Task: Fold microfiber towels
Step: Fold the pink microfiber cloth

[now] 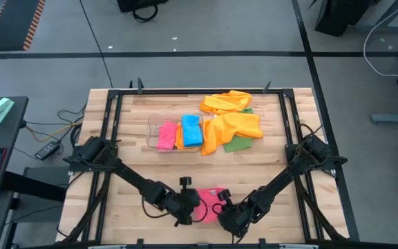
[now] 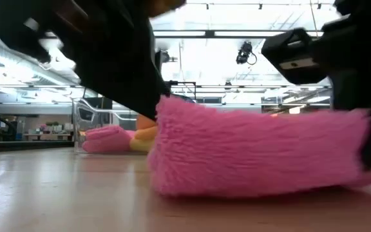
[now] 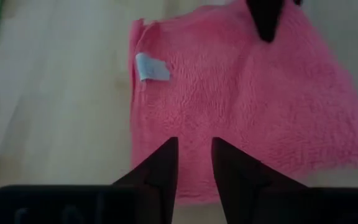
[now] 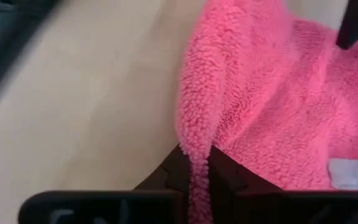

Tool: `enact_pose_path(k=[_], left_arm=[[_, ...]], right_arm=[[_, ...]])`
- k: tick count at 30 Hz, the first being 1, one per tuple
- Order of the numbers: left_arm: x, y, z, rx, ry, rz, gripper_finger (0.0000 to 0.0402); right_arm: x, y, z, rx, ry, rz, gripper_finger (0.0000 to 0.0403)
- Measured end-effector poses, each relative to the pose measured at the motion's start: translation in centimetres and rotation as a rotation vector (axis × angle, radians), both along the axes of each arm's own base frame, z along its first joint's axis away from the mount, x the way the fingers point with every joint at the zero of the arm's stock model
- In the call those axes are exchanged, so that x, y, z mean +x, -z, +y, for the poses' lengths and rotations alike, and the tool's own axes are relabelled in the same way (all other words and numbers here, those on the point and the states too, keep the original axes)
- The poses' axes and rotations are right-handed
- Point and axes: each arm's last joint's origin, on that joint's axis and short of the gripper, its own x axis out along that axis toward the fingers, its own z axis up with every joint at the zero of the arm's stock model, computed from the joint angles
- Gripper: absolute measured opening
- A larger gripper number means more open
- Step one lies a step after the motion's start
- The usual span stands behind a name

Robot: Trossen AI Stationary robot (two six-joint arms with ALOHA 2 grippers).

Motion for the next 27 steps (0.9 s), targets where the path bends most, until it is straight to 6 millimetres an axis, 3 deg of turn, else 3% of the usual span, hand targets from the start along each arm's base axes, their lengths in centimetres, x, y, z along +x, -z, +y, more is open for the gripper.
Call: enact_pose_path(k=[13,18,27], left_arm=[[-1.0,-0.4,-2.5,-0.083,-0.014,-0.084,0.0088],[-0.3,-0.4,-2.4,-0.109,-0.043,-0.142,0.0085],[-0.2,1.8,-3.6,-0.182,-0.093,-0.159,0.0077]], right_arm=[[1.1,-0.7,-1.5,0.351,-0.122,0.235,0.0037],[1.5,-1.1,-2.5,0.397,-0.094,0.275,0.0037],[1.2,-1.5,-3.2,0.387,-0.005,0.315,0.0037]])
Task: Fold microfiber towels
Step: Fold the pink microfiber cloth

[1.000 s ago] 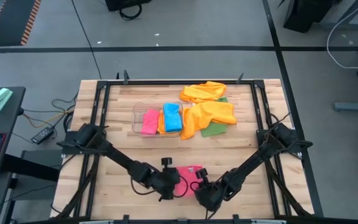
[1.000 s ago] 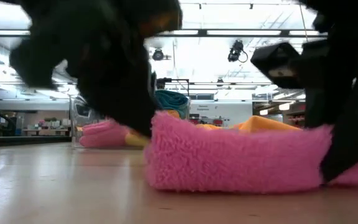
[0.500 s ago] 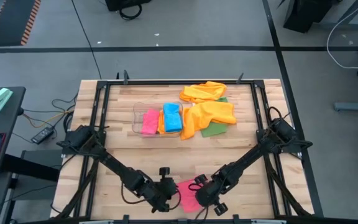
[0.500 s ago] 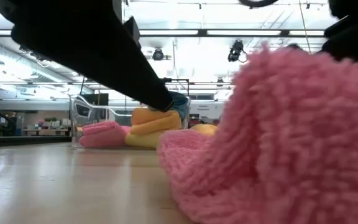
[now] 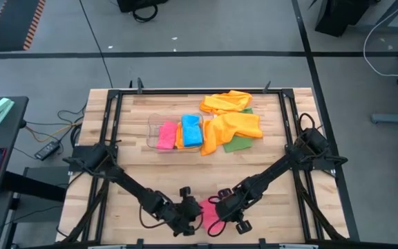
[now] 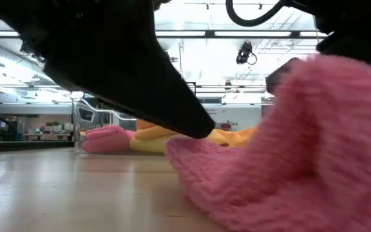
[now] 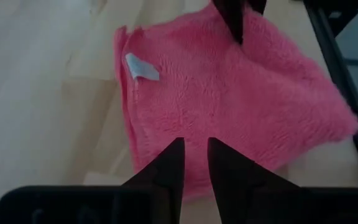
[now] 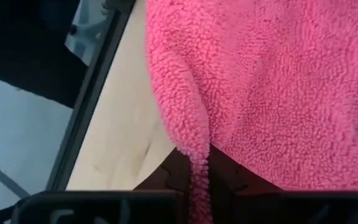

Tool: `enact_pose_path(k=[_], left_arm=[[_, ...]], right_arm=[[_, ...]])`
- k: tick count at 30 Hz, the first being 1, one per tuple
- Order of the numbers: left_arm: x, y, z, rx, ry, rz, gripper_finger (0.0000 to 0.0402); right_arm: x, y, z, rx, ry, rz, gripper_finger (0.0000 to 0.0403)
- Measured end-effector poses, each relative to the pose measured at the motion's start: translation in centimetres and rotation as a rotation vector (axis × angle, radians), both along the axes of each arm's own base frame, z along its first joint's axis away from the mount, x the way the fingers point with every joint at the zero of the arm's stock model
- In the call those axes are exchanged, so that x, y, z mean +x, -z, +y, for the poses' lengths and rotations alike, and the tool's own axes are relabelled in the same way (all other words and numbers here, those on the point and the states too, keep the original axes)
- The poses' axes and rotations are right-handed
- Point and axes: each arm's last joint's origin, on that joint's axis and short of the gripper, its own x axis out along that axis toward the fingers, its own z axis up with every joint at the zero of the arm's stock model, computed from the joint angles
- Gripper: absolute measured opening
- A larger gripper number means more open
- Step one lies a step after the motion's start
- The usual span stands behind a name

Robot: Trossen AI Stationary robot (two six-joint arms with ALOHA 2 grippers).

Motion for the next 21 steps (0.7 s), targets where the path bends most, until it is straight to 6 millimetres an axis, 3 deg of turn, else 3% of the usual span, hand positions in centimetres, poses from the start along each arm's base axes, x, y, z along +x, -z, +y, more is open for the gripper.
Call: enact_pose_path(k=[4,9,11,16,21], left_arm=[[-1.2,-0.3,-1.7,0.020,-0.053,-0.121,0.0067],[-3.0,1.6,-1.7,-0.044,-0.109,-0.243,0.0049],[-3.1,2.3,-1.5,-0.107,-0.119,-0.278,0.0041],[-2.1,3.0,-2.1,-0.062,-0.084,-0.301,0.0026],[-1.4,4.1,-2.7,0.018,-0.089,-0.189,0.0044]], right_arm=[[0.1,0.0,-0.1,-0.021,0.029,-0.009,0.0037],[0.2,0.0,-0.2,-0.038,0.042,-0.023,0.0037],[0.3,0.0,-0.2,-0.032,0.045,-0.035,0.0037],[0.6,-0.1,-0.4,-0.039,0.078,-0.049,0.0037],[0.6,-0.1,-0.4,-0.035,0.099,-0.042,0.0037]])
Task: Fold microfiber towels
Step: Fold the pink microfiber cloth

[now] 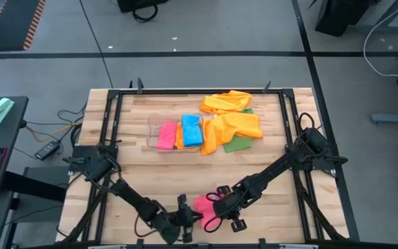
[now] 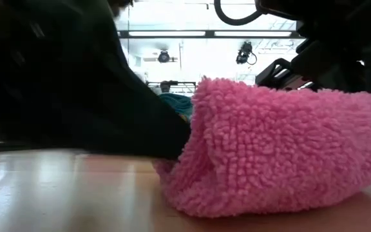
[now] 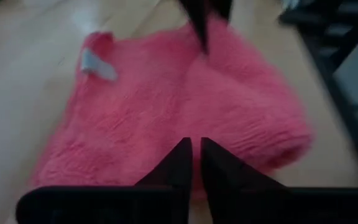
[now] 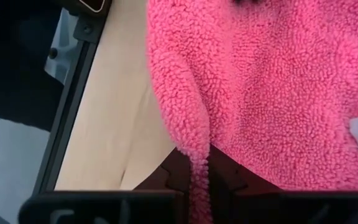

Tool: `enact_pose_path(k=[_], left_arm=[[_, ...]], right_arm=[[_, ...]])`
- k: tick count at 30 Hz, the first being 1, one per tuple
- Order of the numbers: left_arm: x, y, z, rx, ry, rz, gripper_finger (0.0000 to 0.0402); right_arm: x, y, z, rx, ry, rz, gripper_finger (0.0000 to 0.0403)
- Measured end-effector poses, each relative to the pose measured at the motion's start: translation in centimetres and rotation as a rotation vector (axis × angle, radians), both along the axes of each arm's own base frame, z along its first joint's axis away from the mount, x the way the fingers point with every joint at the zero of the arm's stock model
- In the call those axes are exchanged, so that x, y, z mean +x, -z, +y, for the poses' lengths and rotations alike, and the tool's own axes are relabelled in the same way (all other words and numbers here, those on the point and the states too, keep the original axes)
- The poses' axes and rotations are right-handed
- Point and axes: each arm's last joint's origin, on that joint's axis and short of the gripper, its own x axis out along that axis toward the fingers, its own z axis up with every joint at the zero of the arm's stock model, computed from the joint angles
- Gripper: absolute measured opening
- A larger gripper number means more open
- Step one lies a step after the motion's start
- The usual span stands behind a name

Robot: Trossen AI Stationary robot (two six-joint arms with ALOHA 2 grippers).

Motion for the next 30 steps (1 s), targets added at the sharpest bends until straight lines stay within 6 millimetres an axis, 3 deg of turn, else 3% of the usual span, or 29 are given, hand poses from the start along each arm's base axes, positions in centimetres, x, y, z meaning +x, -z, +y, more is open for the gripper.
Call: enact_pose_path(k=[7,12,19,30], left_arm=[[0.1,0.0,-0.1,0.052,-0.001,0.056,0.0101],[-0.1,0.0,-0.3,0.060,0.006,0.062,0.0119],[-0.2,-0.1,-0.3,0.095,0.013,0.067,0.0112],[-0.9,-0.9,-1.0,0.112,0.035,0.053,0.0089]], right_arm=[[0.0,0.0,0.1,0.016,-0.003,0.007,0.0037],[-0.1,-0.9,0.1,0.056,-0.025,-0.007,0.0037],[0.1,-2.8,-0.8,0.089,-0.027,-0.056,0.0037],[-0.1,-2.8,-1.1,0.083,-0.030,-0.027,0.0037]])
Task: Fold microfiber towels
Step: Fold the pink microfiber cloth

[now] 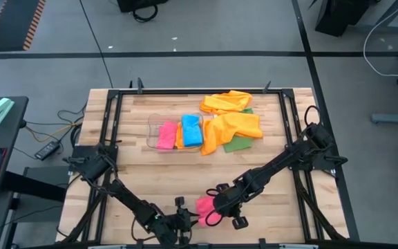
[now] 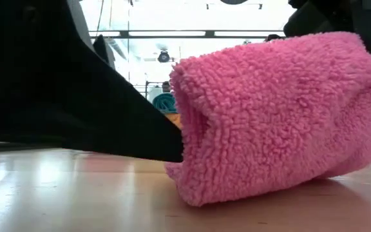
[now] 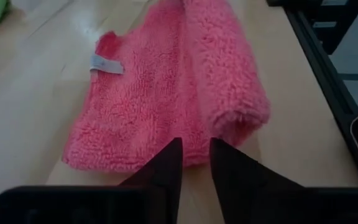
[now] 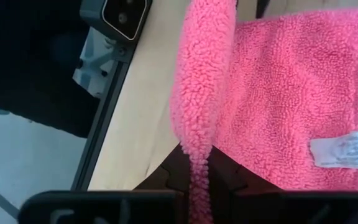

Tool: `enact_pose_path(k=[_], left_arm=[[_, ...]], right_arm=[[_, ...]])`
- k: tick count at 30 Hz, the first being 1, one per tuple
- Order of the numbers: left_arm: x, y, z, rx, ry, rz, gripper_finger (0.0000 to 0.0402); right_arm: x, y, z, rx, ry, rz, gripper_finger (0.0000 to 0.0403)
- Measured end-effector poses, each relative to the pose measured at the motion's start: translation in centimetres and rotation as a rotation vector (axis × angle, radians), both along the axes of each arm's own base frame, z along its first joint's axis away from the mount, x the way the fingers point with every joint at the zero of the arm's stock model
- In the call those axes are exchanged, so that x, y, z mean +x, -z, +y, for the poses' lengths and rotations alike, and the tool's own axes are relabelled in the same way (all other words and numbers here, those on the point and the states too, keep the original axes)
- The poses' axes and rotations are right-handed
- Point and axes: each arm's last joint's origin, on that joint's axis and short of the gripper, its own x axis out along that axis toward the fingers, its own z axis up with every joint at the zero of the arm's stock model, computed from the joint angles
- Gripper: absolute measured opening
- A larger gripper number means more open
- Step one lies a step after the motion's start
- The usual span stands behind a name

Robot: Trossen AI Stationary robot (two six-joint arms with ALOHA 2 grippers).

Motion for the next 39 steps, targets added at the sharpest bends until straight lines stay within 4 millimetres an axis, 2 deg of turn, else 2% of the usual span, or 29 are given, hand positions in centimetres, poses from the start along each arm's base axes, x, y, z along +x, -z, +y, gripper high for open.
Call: enact_pose_path(k=[11,20,29,39], left_arm=[[-0.1,0.3,0.3,0.012,-0.015,0.033,0.0066],[-0.4,0.8,0.5,0.024,-0.005,0.084,0.0057],[-0.5,0.9,0.6,0.035,-0.005,0.097,0.0060],[-0.4,0.8,0.6,0.049,0.002,0.097,0.0046]], right_arm=[[0.6,0.8,-0.4,-0.026,0.017,-0.011,0.0037],[1.4,1.0,-2.2,-0.040,0.062,0.005,0.0037],[0.9,3.1,-4.1,-0.044,0.129,0.046,0.0037],[1.0,2.9,-4.3,-0.025,0.155,0.048,0.0037]])
